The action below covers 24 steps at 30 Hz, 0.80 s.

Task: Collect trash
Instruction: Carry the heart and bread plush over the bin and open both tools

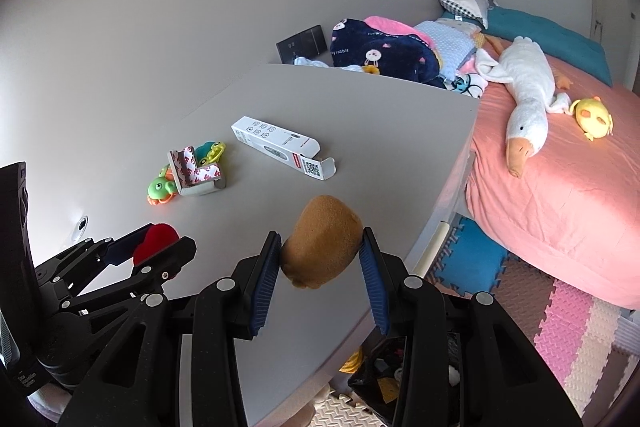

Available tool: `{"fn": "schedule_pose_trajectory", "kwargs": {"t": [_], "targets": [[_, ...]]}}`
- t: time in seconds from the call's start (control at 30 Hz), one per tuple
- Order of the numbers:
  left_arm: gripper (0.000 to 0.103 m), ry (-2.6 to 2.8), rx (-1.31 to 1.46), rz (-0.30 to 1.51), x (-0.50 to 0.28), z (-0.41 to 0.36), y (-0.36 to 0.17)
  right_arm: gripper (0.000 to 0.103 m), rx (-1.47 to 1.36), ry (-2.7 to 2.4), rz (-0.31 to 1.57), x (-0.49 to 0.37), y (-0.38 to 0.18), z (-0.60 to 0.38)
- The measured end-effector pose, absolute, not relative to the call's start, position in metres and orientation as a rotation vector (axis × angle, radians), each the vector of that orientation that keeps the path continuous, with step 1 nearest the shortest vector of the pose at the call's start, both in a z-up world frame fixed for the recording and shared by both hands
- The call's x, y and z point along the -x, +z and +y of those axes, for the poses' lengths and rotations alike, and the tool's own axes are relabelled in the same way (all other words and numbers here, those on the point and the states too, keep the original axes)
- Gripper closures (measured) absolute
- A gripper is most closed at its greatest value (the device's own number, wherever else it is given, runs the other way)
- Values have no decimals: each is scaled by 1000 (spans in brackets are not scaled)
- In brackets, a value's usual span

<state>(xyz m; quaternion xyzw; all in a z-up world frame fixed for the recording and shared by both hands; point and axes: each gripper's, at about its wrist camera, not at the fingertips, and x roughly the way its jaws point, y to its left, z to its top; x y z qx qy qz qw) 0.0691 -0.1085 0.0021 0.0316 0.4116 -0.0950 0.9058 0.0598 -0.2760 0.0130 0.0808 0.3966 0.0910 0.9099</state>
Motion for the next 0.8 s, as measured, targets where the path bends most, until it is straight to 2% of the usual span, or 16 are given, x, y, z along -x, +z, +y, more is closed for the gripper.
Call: {"fn": "schedule_pose_trajectory", "kwargs": {"t": [0.8], "targets": [[56, -335, -129, 831, -32, -181, 8, 61, -208, 48, 781, 4, 22, -347]]}}
